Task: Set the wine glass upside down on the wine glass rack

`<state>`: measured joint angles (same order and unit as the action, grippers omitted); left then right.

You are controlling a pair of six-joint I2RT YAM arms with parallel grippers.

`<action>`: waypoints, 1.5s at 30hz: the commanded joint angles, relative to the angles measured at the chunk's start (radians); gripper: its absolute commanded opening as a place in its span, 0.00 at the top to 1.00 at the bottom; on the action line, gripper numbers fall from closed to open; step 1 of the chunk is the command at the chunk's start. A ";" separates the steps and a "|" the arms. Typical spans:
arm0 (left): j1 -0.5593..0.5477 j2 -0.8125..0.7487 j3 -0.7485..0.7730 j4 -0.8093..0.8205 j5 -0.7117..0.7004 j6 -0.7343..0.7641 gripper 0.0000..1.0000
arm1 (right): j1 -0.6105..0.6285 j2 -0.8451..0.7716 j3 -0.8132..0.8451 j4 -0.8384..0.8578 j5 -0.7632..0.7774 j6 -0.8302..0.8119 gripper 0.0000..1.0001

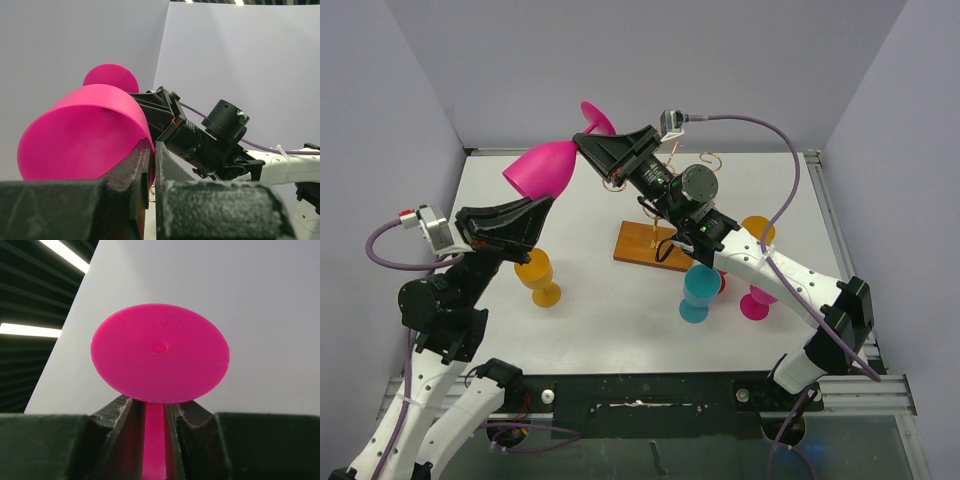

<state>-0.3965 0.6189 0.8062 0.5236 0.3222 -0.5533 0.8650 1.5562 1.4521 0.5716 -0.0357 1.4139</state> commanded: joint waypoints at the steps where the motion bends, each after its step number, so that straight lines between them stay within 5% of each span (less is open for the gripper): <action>1: -0.002 -0.010 0.017 -0.038 0.035 0.001 1.00 | 0.005 -0.024 0.028 0.075 0.048 -0.079 1.00; 7: -0.001 -0.045 0.016 -0.128 -0.033 0.015 0.65 | -0.001 -0.068 -0.021 0.146 0.080 -0.287 1.00; 12: -0.002 -0.096 0.029 -0.331 -0.139 0.091 0.52 | -0.011 -0.145 -0.071 0.162 0.048 -0.541 1.00; 18: -0.002 -0.146 0.041 -0.510 -0.173 0.155 0.47 | -0.001 -0.248 -0.155 0.115 0.009 -0.815 1.00; 29: -0.002 -0.098 0.144 -0.547 -0.174 0.046 0.46 | 0.020 -0.355 -0.251 -0.097 -0.166 -1.101 1.00; 38: -0.001 0.001 0.219 -0.649 -0.128 -0.088 0.43 | 0.150 -0.396 -0.313 -0.341 -0.062 -1.403 1.00; 45: -0.001 0.030 0.201 -0.644 -0.062 -0.205 0.42 | 0.187 -0.397 -0.379 -0.266 -0.002 -1.473 1.00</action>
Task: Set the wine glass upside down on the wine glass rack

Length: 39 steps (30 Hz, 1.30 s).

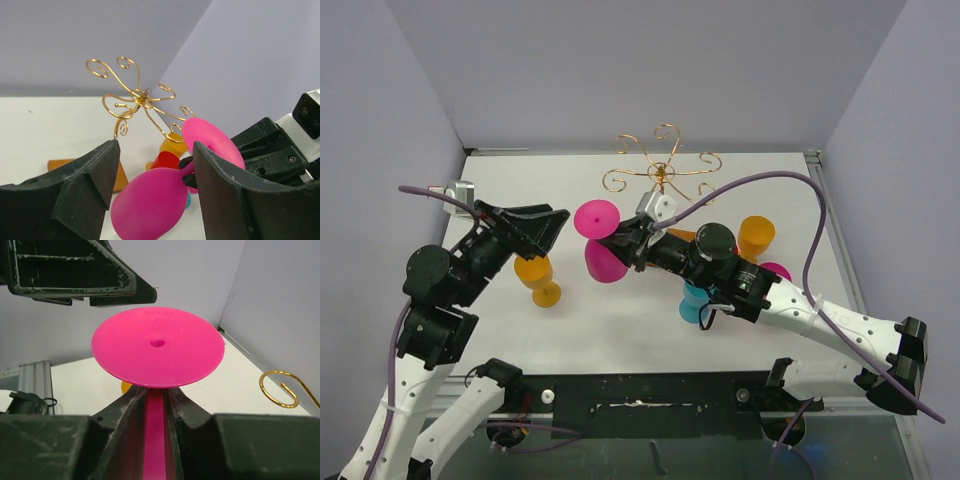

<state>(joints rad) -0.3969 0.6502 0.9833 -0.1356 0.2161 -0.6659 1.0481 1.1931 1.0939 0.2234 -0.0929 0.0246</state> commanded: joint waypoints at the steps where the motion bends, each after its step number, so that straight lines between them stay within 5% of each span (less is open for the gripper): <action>1: -0.001 -0.006 0.019 0.022 0.039 -0.112 0.41 | 0.003 -0.034 -0.032 0.098 0.058 -0.087 1.00; 20: 0.000 0.074 0.009 -0.029 0.133 -0.361 0.48 | 0.016 0.024 -0.107 0.326 0.080 -0.113 1.00; 29: 0.000 0.092 -0.025 0.090 0.171 -0.497 0.64 | 0.018 0.057 -0.125 0.359 0.069 -0.102 1.00; 37: -0.001 0.089 -0.055 0.084 0.108 -0.545 0.99 | 0.018 0.065 -0.124 0.355 0.050 -0.096 1.00; 39: 0.000 0.087 -0.064 0.096 0.095 -0.560 1.00 | 0.019 0.073 -0.120 0.355 0.047 -0.095 1.00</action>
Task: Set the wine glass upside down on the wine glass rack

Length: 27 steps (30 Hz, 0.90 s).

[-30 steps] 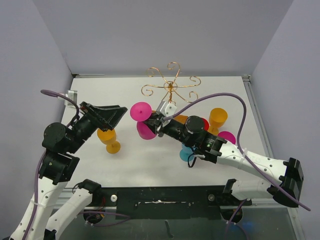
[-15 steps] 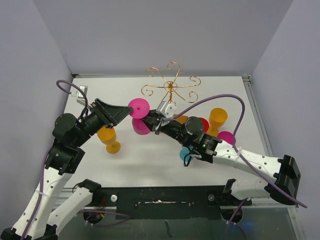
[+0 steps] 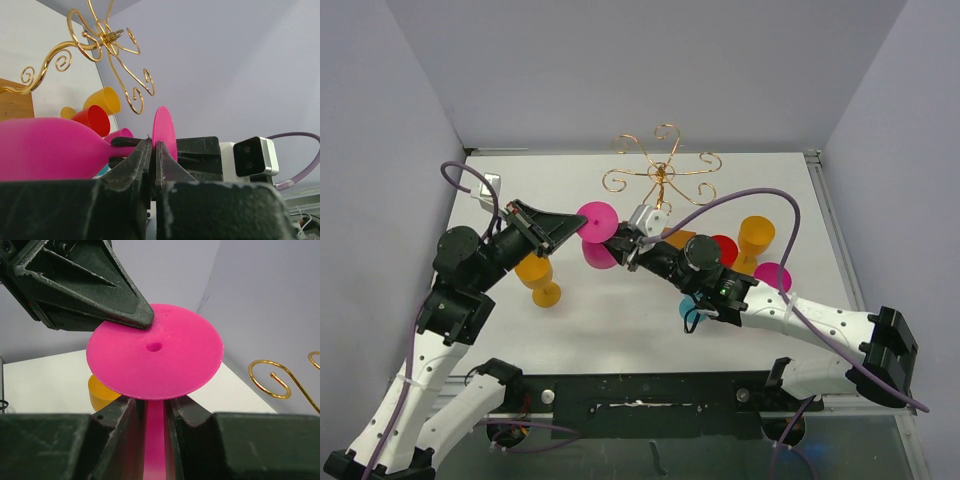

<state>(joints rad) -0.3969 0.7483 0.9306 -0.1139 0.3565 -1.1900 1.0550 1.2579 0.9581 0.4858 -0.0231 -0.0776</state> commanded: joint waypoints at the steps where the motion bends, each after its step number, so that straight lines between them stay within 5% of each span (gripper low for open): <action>1: 0.000 -0.009 -0.011 0.073 -0.044 -0.037 1.00 | 0.012 0.009 0.017 0.095 -0.025 0.007 1.00; 6: 0.000 -0.002 -0.004 0.061 -0.049 -0.045 1.00 | 0.011 0.010 0.017 0.106 -0.015 0.035 0.96; 15: 0.000 -0.013 0.071 -0.047 -0.241 0.010 1.00 | 0.011 -0.038 0.034 0.025 0.054 0.107 0.35; 27: 0.000 0.032 0.187 -0.079 -0.437 0.160 1.00 | -0.008 -0.195 0.051 -0.066 0.089 0.100 0.26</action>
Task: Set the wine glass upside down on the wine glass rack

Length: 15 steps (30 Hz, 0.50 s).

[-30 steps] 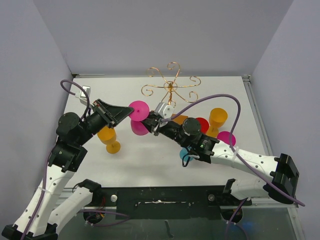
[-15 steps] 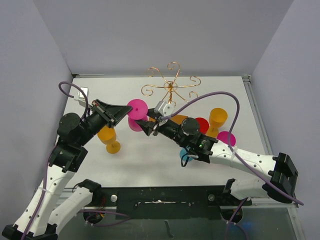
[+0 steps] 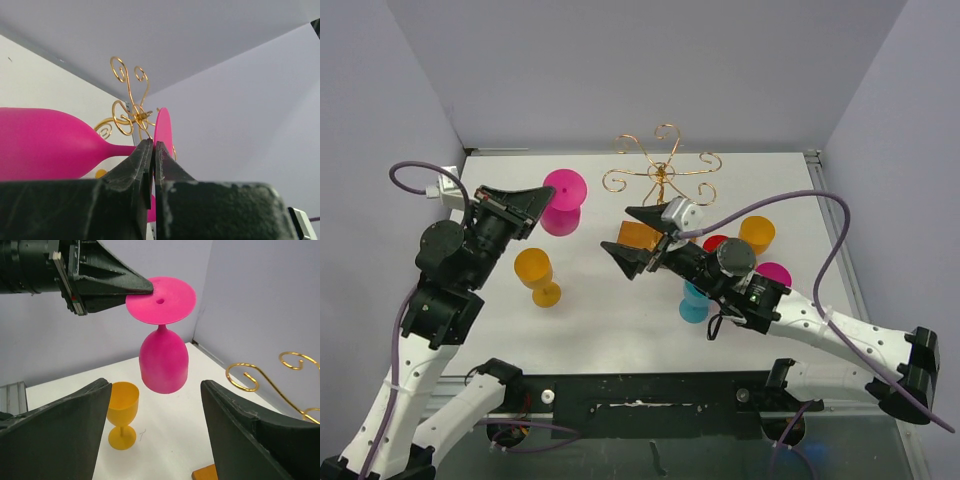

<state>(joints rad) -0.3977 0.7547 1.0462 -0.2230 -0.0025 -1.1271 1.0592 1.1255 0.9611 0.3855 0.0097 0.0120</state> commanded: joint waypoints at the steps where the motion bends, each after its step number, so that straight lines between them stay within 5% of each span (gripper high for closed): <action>1: 0.000 0.038 0.086 0.029 -0.087 0.116 1.00 | -0.018 -0.072 0.050 0.037 0.077 0.012 0.26; 15: 0.038 0.270 0.278 0.054 0.031 0.263 1.00 | -0.155 -0.113 0.206 -0.226 0.433 0.160 0.25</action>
<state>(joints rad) -0.3885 0.9749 1.2503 -0.2333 -0.0528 -0.8963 0.9798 1.0428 1.0977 0.2398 0.3023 0.0875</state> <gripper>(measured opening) 0.007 0.747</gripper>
